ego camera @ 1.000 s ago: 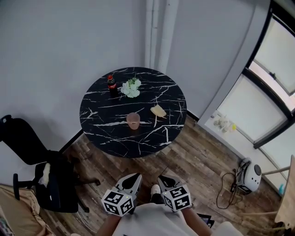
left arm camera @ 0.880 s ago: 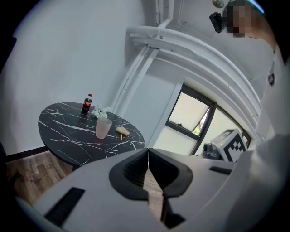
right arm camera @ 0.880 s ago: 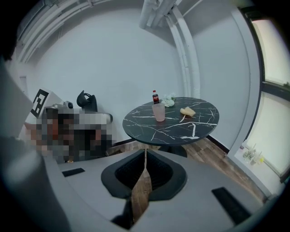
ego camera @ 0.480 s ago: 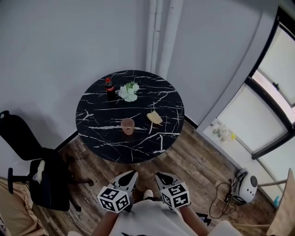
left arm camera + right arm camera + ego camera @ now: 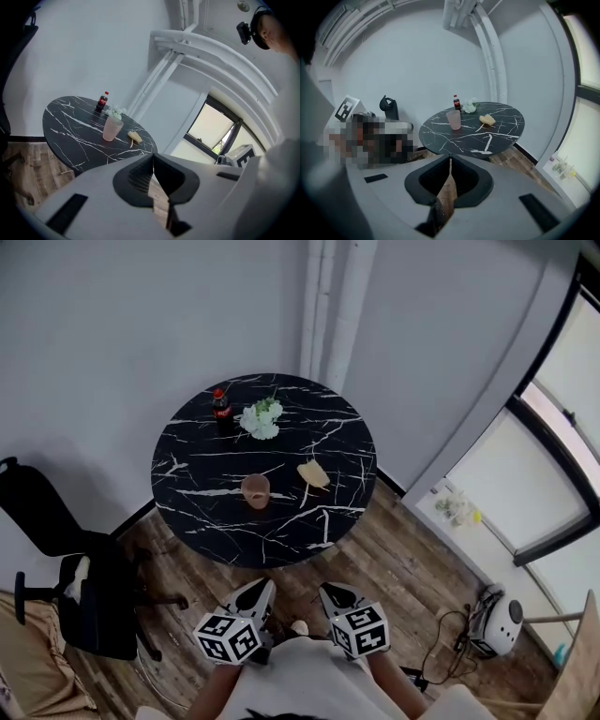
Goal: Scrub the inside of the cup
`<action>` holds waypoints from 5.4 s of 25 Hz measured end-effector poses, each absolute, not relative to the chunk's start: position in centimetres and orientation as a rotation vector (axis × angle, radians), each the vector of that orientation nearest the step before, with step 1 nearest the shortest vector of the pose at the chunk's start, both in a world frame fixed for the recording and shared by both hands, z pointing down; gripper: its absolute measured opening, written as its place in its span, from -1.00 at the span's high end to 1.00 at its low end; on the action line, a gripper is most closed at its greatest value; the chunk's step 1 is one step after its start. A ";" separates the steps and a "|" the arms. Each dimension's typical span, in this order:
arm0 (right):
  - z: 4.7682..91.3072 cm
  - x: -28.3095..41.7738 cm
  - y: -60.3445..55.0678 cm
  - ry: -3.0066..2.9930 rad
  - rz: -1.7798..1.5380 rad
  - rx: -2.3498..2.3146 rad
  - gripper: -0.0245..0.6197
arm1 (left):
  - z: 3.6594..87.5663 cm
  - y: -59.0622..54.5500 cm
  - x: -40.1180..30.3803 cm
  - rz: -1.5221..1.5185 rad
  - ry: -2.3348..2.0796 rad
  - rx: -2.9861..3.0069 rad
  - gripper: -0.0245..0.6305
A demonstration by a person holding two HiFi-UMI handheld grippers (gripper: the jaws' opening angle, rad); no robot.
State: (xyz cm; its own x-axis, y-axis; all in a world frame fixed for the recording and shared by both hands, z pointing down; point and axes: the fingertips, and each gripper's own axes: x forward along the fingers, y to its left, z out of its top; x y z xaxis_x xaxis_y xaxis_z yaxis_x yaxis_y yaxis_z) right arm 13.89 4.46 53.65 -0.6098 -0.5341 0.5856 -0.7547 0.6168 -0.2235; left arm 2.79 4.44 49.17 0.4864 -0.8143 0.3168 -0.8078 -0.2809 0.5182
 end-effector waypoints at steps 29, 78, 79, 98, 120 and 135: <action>54.8 9.2 -2.0 -2.326 0.658 0.992 0.81 | 50.0 -3.4 -3.9 -0.025 -1.364 2.041 0.89; 55.7 9.2 -22.4 -2.044 0.369 1.242 0.44 | 51.4 -16.9 -11.0 0.002 -1.156 2.095 0.89; 56.0 9.5 -22.8 -2.030 0.356 1.233 0.44 | 51.4 -16.9 -11.1 -0.002 -1.146 2.086 0.89; 62.9 9.6 -26.5 -1.880 0.233 0.990 0.43 | 52.4 -17.0 -12.2 0.105 -1.306 2.037 0.89; 64.8 10.9 -28.1 -1.884 0.351 0.914 0.64 | 52.0 -18.2 -12.7 0.099 -1.405 2.035 0.89; 64.3 11.1 -28.7 -1.877 0.406 1.007 0.73 | 51.9 -18.2 -12.6 0.134 -1.350 2.080 0.50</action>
State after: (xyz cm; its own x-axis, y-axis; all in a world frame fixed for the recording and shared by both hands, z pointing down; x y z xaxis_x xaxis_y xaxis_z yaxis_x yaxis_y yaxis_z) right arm 11.08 -28.66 64.28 -0.2253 -0.4734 0.8516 -0.7831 0.6080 0.1307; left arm -12.63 -18.18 51.92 0.4654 -0.7825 0.4137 -0.8486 -0.2616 0.4598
